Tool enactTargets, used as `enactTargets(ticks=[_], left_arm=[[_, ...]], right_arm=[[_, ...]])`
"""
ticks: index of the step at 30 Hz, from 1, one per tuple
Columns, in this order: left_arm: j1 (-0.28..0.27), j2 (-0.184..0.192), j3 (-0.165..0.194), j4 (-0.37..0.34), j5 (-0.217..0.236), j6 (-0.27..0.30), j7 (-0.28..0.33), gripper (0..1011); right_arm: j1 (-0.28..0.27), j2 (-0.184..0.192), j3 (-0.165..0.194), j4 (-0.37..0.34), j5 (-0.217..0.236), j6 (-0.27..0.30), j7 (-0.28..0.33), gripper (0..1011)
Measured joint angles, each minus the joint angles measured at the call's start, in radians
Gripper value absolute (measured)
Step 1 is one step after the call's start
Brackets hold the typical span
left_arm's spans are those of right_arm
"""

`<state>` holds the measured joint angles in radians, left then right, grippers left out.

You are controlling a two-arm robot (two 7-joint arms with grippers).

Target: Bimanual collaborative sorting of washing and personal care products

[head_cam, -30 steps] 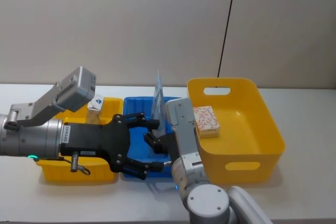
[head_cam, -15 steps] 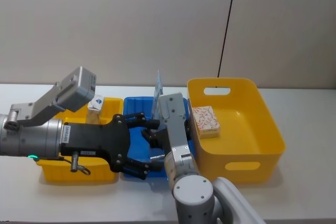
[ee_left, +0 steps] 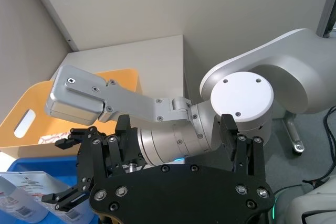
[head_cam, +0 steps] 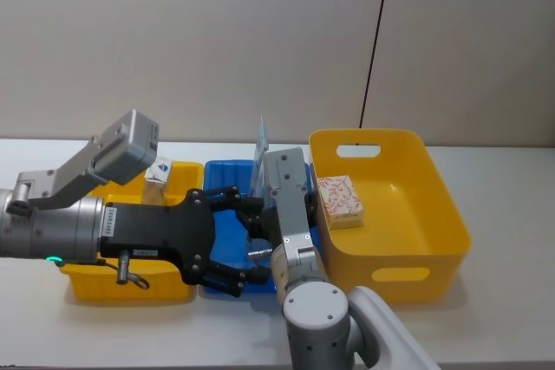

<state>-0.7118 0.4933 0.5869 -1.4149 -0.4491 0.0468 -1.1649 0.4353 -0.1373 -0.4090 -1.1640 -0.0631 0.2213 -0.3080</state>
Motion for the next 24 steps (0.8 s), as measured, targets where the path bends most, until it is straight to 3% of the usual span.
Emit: enactTargets(ticks=[24], left_arm=[[0.000, 0.000, 0.000, 0.000, 0.000, 0.000, 0.000, 1001]], right_arm=[[0.019, -0.018, 0.010, 0.033, -0.016, -0.003, 0.016, 1003]])
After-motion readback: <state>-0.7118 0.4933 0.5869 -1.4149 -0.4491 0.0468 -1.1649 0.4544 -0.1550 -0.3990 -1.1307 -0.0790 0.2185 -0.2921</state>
